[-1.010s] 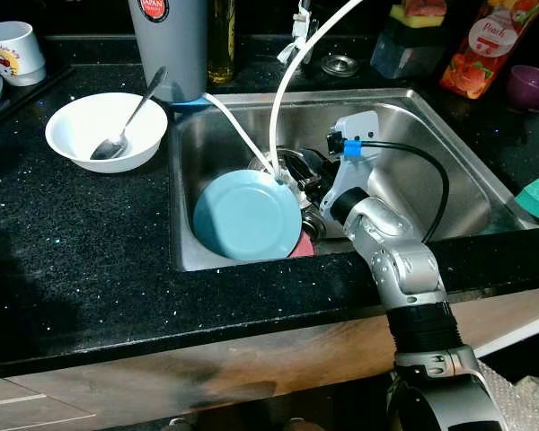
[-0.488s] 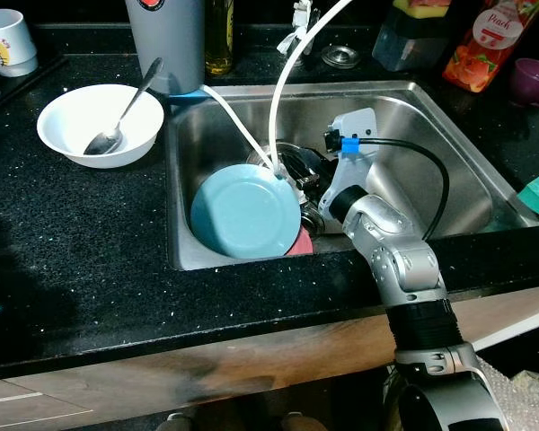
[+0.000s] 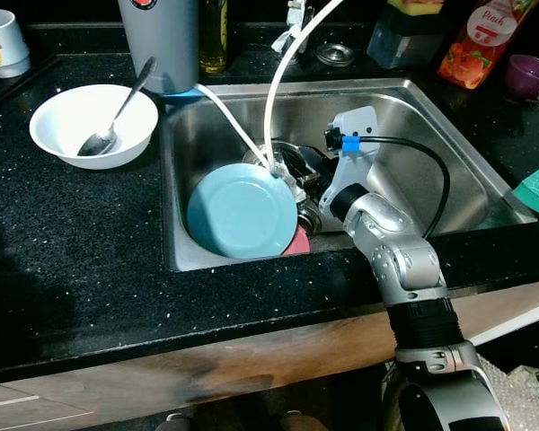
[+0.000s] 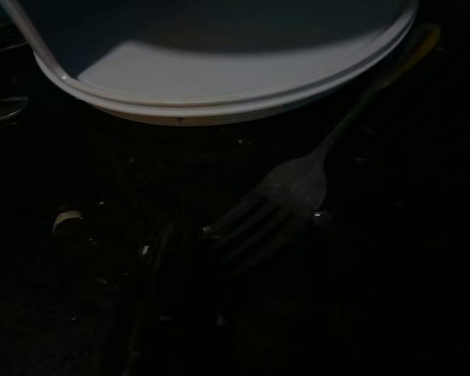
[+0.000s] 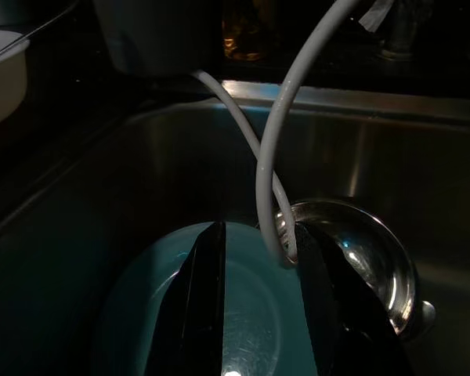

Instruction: Kitchen organization

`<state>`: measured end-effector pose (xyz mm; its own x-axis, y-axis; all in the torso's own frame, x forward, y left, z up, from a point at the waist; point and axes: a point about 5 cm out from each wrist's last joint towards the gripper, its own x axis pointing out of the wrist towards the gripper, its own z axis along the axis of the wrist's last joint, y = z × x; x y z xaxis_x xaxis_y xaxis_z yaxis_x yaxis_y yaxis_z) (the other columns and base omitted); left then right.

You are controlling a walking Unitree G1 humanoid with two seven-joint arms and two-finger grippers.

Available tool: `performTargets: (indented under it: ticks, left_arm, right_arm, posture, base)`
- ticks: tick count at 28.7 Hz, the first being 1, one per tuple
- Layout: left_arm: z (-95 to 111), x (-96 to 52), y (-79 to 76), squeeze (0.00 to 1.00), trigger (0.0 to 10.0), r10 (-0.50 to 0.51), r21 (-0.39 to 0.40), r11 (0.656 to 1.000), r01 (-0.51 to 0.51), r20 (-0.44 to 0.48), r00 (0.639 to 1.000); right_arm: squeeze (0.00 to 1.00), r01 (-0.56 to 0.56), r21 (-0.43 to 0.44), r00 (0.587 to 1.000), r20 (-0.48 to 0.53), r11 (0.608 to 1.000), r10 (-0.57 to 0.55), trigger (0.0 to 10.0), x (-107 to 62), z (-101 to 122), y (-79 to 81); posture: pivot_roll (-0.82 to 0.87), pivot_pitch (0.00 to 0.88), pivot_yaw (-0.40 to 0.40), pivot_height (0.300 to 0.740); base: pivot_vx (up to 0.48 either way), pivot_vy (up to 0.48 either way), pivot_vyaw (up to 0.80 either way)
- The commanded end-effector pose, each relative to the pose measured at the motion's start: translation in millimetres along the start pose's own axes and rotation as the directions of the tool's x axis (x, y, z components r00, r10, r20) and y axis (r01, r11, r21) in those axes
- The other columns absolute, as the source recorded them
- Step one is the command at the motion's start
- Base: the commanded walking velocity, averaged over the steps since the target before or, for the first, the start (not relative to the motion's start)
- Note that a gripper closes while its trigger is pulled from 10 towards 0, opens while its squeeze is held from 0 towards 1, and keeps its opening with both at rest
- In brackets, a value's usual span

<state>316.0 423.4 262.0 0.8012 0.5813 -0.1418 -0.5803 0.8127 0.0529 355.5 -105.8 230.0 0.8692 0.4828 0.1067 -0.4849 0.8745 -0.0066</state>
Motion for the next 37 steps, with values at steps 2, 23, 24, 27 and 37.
performTargets:
  ticks: [2,23,24,27,37]
  left_arm:
    - [-26,0.0,2.1,0.0,0.0,0.003,0.017,1.0,-0.001,-0.124,0.992]
    - [-24,2.7,-29.5,0.0,0.0,-0.101,0.144,0.983,0.116,-0.11,0.989]
    - [-24,2.7,-29.5,0.0,0.0,-0.101,0.144,0.983,0.116,-0.11,0.989]
    - [-26,3.2,-39.0,0.0,0.0,-0.127,0.198,0.97,0.144,-0.098,0.987]
    - [-14,0.9,-77.6,0.0,0.0,-0.219,0.28,0.936,0.215,-0.017,0.976]
  right_arm:
    - [0.0,-0.001,-0.01,1.0,0.001,1.0,0.001,10.0,0.0,2,-1.3]
    - [0.0,0.001,-0.009,1.0,0.011,1.0,-0.001,10.0,1.9,2,-0.5]
    - [0.0,0.001,-0.009,1.0,0.011,1.0,-0.001,10.0,1.9,2,-0.5]
    - [0.0,-0.002,-0.008,1.0,0.012,1.0,0.002,10.0,2.2,1,0.7]
    - [0.0,0.005,-0.007,1.0,0.018,1.0,-0.005,10.0,1.5,1,0.1]
  posture:
    - [-0.03,0.189,-0.097,0.74]
    - [-0.02,0.156,-0.095,0.74]
    - [-0.02,0.156,-0.095,0.74]
    - [-0.02,0.154,-0.093,0.74]
    - [-0.01,0.153,-0.086,0.74]
  base:
    - [0.0,0.0,0.0]
    - [0.0,0.0,0.0]
    - [0.0,0.0,0.0]
    - [0.0,0.0,0.0]
    - [0.0,0.0,0.0]
